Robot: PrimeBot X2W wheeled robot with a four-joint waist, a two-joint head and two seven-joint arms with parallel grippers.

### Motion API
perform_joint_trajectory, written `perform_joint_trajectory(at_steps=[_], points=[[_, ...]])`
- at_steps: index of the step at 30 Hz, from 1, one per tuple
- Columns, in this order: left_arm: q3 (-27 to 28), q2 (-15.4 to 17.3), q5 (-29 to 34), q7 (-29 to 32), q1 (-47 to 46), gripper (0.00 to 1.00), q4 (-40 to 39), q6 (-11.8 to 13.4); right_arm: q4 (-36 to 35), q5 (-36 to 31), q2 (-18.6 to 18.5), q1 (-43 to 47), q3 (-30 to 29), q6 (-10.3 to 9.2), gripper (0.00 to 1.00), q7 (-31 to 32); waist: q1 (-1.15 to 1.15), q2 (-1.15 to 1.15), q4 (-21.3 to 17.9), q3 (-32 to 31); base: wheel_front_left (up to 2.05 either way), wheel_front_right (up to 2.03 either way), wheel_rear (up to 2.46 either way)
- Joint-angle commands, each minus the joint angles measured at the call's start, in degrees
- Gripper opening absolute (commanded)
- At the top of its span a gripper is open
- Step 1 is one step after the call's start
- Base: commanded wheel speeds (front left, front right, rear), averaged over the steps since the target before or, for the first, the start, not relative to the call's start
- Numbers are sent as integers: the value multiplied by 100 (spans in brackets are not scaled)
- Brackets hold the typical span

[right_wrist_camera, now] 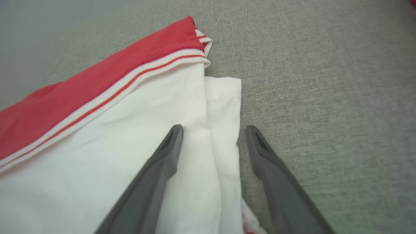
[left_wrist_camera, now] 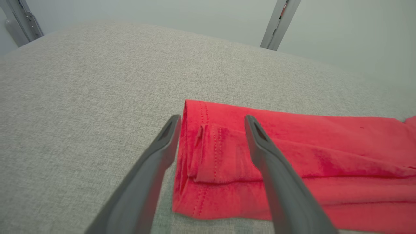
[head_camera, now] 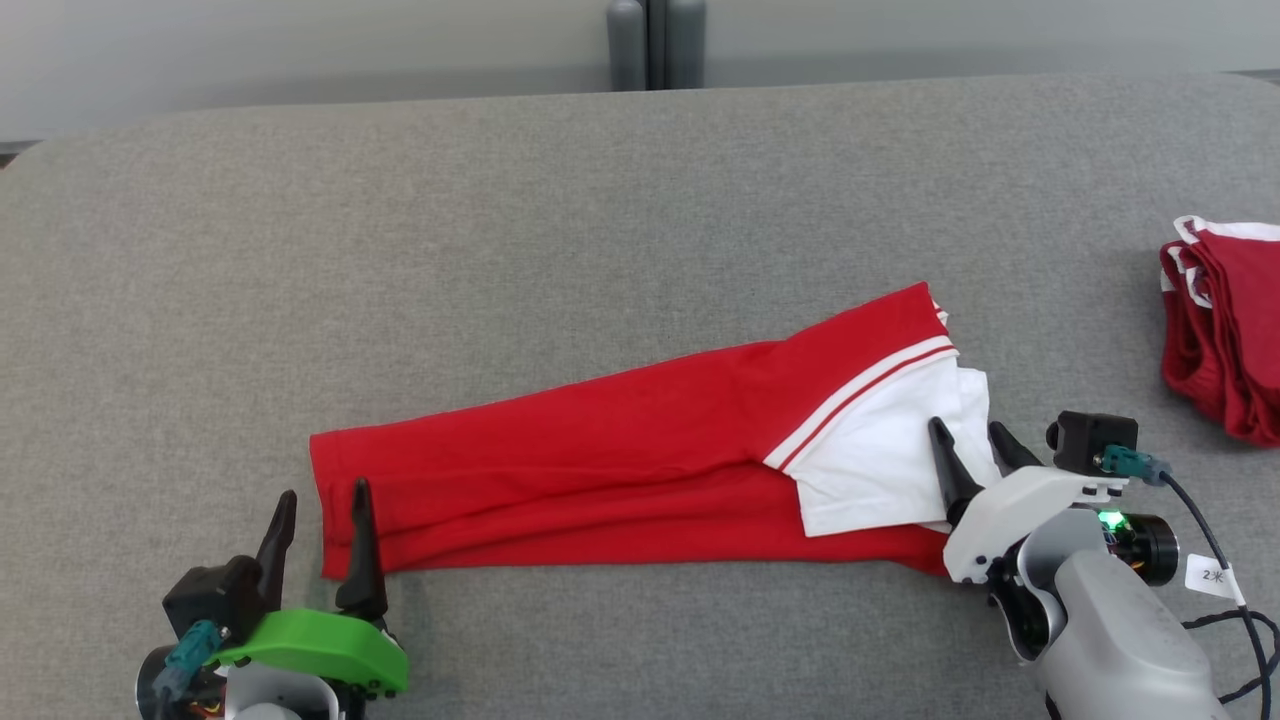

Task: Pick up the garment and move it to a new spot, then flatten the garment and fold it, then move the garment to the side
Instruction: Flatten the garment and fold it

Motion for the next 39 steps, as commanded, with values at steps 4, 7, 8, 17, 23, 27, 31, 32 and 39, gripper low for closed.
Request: perform_joint_trajectory(at_steps=[4,7,8,17,23,27,31,32,39], points=[[-12,-7,-57,0,-73,100,9,14,322,768,94,185,841,9,16,15,0,0,31,-6,0,0,0],[-9,1,-44,0,8,100,24,14,193,1256,99,220,1399,16,0,-87,0,0,-10,-38,0,0,0],[-12,2,-40,-1,29,100,27,14,165,1373,93,205,1548,15,0,-135,0,0,-27,-48,0,0,0],[-96,-19,-14,0,113,100,47,14,630,1138,-178,-132,927,-13,0,-667,0,0,-161,-209,0,0,0],[-107,-39,-11,0,212,100,22,14,1,704,-329,96,41,-11,0,-694,0,0,-324,-347,0,0,0],[-138,-61,-19,0,259,100,32,14,-682,414,-195,278,-145,-9,0,-695,0,0,-391,-388,0,0,0],[-178,-79,-17,0,259,100,64,14,-1346,535,-40,378,346,-8,0,-696,0,0,-388,-409,0,0,0],[-207,-81,-21,0,261,100,76,14,-1510,640,-19,390,585,-8,0,-696,0,0,-366,-414,0,0,0],[-370,-89,-50,0,241,100,162,14,-2336,1930,1,323,2564,-8,0,-507,0,0,0,-470,0,0,0]])
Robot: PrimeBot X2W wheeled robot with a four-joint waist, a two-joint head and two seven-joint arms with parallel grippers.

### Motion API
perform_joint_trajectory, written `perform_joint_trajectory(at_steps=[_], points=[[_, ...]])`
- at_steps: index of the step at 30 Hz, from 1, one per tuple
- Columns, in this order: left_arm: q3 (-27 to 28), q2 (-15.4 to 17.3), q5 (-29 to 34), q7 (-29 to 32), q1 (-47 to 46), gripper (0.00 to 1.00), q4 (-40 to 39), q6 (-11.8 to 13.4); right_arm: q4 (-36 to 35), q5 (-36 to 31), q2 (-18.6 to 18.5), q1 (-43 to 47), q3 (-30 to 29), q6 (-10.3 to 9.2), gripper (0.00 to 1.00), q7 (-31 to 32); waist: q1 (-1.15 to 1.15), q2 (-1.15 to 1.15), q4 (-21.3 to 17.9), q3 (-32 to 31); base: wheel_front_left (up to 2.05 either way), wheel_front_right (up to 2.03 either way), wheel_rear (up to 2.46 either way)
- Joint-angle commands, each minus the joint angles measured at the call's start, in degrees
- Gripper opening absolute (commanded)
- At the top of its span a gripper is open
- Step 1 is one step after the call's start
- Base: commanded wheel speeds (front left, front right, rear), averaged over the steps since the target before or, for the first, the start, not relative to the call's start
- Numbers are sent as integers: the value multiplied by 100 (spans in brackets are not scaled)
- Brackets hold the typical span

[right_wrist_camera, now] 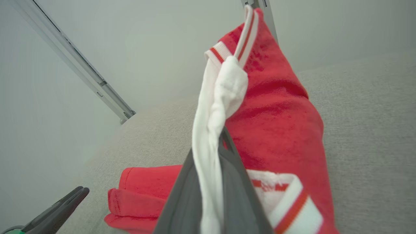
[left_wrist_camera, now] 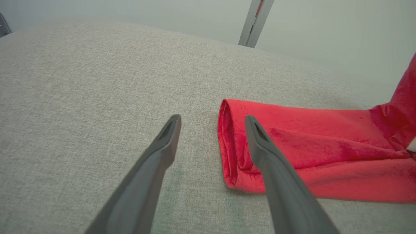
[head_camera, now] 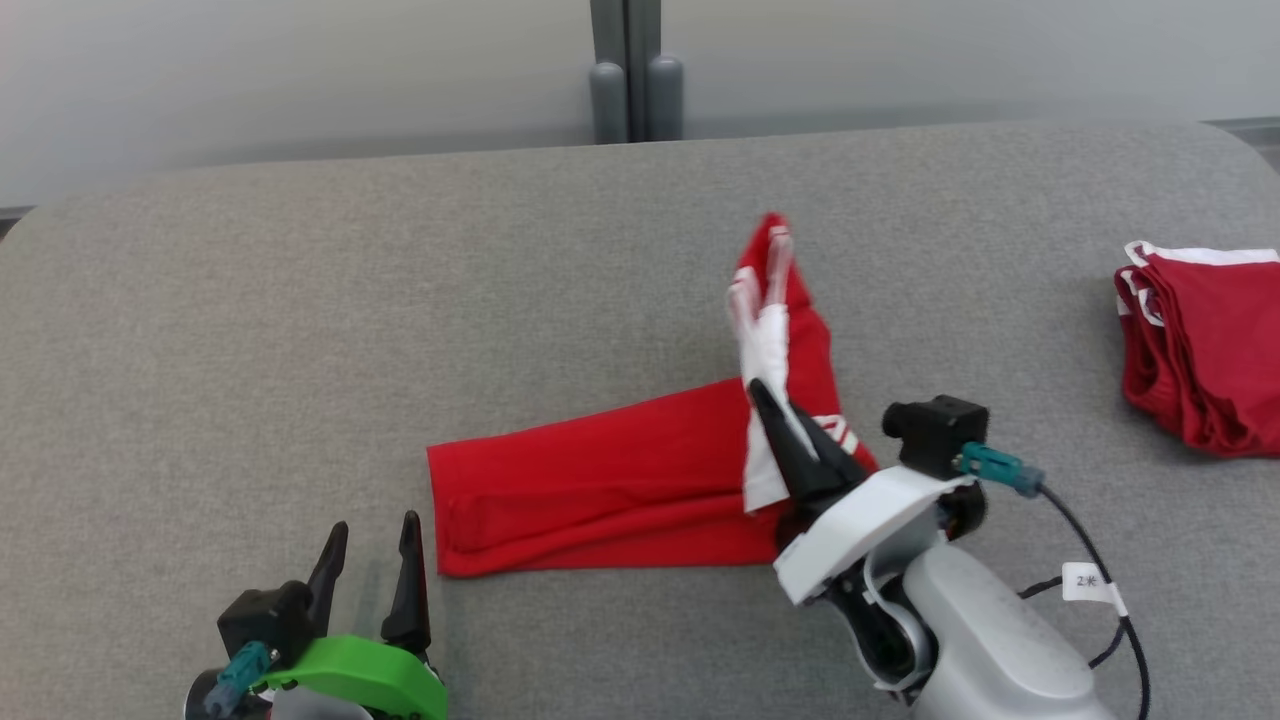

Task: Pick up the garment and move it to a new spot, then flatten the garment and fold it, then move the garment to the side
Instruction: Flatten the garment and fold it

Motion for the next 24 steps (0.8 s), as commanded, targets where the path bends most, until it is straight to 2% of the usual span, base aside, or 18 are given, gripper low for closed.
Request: perform_joint_trajectory(at_steps=[1,10,11,12,13,15,17,21,24], points=[[-10,7,-7,-1,69,100,21,14,-88,236,-23,-48,306,-7,0,61,0,0,208,-32,0,0,0],[-205,3,-64,0,68,100,124,14,171,1415,-24,-717,2025,-6,0,-9,0,0,753,-27,0,0,0],[-229,4,-76,0,64,100,134,15,230,1544,-22,-777,2154,-6,25,-38,0,0,787,-26,0,0,0],[-261,3,-87,0,48,100,142,15,303,1683,-19,-849,2316,-6,44,-67,0,0,825,-25,0,0,0],[-271,4,-95,0,38,100,149,15,361,1778,-19,-909,2422,-6,100,-89,0,0,845,-24,0,0,0],[-280,4,-106,0,11,100,155,15,487,1897,-26,-1068,2536,-6,100,-138,0,0,859,-22,0,0,0],[-251,3,-128,0,-5,100,140,15,611,1954,-30,-1124,2404,-6,100,-157,0,0,821,-22,0,0,0],[-150,3,-74,0,31,100,96,15,936,1400,-30,-1070,1624,-6,100,-161,0,0,620,-35,0,0,0],[-68,3,-12,0,40,100,65,15,1195,589,-21,-863,787,-6,100,-163,0,0,435,-41,0,0,0]])
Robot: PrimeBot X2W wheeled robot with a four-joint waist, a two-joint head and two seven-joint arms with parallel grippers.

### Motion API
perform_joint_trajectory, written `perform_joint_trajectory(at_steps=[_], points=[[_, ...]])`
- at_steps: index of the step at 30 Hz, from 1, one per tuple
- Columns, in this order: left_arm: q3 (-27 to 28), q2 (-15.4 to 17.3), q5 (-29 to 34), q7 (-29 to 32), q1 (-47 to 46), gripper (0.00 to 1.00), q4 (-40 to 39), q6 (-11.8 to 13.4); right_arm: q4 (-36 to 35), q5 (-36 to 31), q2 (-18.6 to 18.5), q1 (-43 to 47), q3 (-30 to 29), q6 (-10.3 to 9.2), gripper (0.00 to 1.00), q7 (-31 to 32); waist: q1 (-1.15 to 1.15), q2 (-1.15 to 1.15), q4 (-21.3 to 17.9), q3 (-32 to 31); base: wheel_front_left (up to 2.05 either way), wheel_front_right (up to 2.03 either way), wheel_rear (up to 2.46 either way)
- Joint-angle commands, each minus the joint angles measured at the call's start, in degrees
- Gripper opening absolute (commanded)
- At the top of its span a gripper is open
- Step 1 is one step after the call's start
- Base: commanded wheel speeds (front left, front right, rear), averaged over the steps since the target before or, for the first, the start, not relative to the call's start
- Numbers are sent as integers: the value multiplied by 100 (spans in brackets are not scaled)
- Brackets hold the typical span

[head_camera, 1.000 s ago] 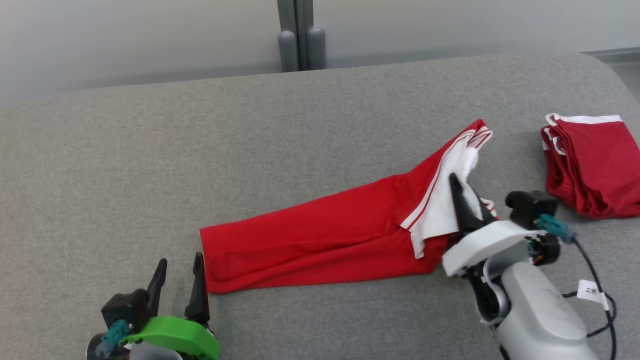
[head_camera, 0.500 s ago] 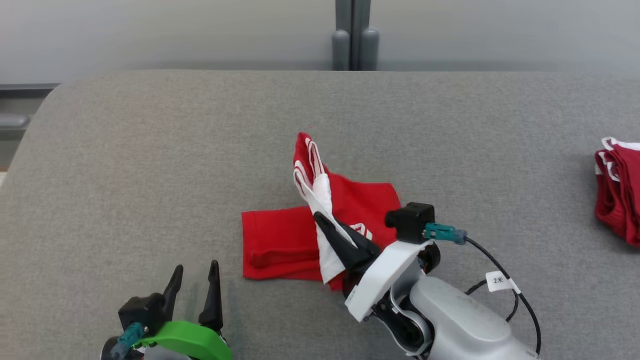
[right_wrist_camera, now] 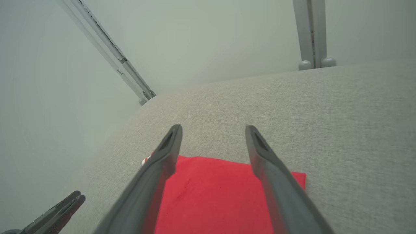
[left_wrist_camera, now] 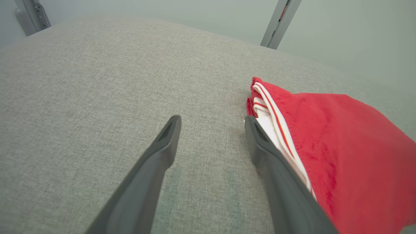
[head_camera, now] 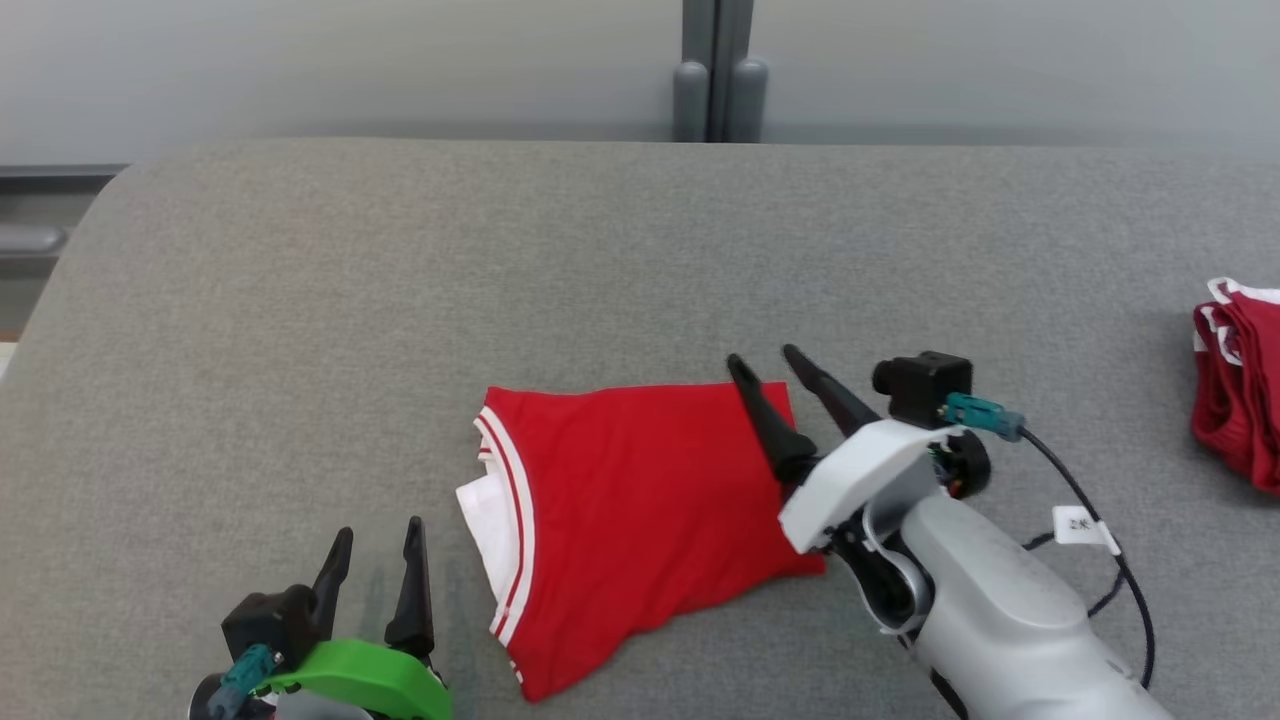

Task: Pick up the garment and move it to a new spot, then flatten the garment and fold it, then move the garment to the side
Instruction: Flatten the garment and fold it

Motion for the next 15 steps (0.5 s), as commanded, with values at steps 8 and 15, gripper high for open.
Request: perform_joint_trajectory(at_steps=[8,15], points=[[192,12,361,1,66,100,-192,15,-221,-2210,-18,1001,-1969,-5,100,-23,0,0,-545,-24,0,0,0],[260,14,764,0,217,100,-492,15,-608,-2963,-20,1686,-2596,-5,100,-23,0,0,-729,-116,0,0,0]])
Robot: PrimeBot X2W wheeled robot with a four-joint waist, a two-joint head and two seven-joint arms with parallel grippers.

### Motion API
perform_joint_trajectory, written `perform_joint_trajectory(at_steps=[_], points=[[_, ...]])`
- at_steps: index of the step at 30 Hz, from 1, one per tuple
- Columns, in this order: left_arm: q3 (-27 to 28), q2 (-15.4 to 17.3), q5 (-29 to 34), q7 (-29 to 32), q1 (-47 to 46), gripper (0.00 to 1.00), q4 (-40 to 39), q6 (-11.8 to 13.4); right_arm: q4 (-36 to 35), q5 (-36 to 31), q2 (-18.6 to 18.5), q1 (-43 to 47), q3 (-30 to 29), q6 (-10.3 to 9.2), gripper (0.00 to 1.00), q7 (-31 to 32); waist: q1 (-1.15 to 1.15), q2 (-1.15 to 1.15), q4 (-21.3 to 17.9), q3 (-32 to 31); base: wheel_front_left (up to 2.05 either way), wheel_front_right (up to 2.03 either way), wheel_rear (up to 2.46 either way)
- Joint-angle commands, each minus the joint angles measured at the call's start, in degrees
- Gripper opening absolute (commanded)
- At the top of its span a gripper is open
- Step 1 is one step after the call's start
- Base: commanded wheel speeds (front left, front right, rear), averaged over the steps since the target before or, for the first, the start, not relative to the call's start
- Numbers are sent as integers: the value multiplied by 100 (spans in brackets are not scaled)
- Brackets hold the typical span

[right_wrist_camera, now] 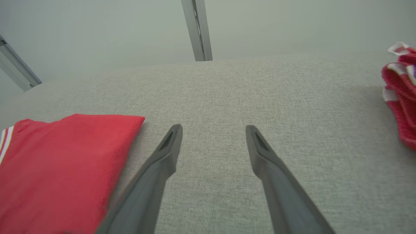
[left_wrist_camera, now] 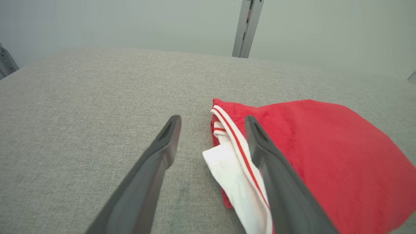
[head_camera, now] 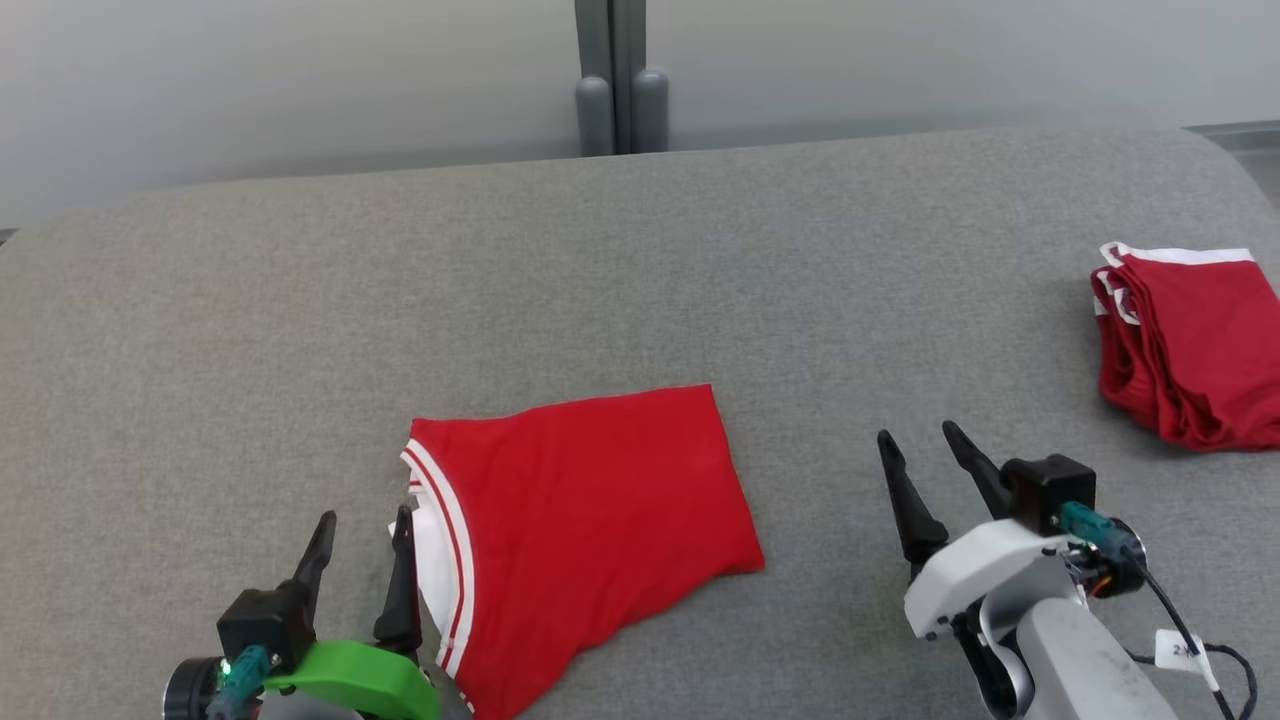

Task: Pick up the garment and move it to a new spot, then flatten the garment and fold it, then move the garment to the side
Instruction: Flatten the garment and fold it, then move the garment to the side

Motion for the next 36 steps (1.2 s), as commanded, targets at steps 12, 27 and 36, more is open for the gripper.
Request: perform_joint_trajectory(at_steps=[12,27,36], points=[[29,16,127,0,336,100,-305,15,-154,-120,-19,455,35,-6,100,-23,0,0,-41,-53,0,0,0],[-408,16,-38,0,-192,100,-271,15,1549,654,-30,-1352,2114,-6,100,174,0,0,678,626,0,0,0],[-274,16,-86,0,40,100,-160,15,2476,842,-67,-1311,2377,-10,0,224,0,0,495,407,0,0,0]])
